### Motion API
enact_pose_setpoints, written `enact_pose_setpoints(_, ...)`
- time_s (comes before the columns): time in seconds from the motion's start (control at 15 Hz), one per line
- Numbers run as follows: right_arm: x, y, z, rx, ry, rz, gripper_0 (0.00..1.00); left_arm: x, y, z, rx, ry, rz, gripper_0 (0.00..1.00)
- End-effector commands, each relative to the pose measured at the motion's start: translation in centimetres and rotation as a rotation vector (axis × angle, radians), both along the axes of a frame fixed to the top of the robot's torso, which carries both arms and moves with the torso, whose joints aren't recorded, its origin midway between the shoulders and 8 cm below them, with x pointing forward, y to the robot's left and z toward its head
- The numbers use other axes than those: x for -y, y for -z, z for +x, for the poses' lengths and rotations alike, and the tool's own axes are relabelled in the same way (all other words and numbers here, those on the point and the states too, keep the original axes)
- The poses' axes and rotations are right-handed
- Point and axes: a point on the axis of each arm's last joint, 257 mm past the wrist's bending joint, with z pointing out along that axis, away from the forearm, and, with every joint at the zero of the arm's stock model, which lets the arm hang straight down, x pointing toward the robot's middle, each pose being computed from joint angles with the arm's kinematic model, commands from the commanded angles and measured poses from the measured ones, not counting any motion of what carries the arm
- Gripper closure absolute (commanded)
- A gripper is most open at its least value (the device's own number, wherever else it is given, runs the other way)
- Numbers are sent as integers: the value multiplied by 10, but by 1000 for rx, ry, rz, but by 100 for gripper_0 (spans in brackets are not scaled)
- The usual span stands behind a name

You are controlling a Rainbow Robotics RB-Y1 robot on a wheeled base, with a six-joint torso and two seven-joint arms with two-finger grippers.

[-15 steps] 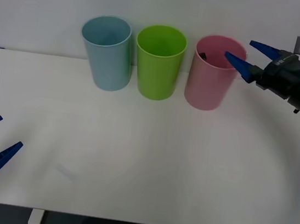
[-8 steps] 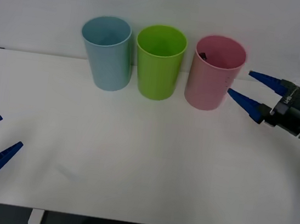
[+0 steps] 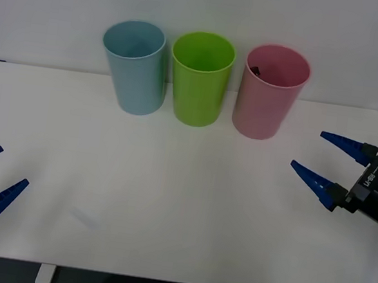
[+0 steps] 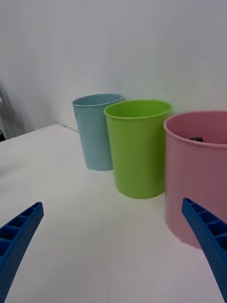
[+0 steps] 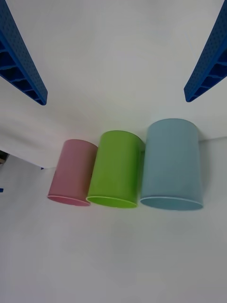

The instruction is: Grasp the object on the table and drop it into the matching bin: aluminum can to the light blue bin, PET bottle to the pink bin.

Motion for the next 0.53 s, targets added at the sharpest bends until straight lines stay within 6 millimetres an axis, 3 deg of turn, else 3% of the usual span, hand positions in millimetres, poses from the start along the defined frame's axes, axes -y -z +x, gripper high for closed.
enact_pose_setpoints(0.07, 5, 18, -19, 21, 18, -48, 0, 0, 0, 0, 0, 0, 0, 0)
enact_pose_setpoints(0.53, 16, 53, -69, 7, 42, -107, 0, 0, 0, 0, 0, 0, 0, 0)
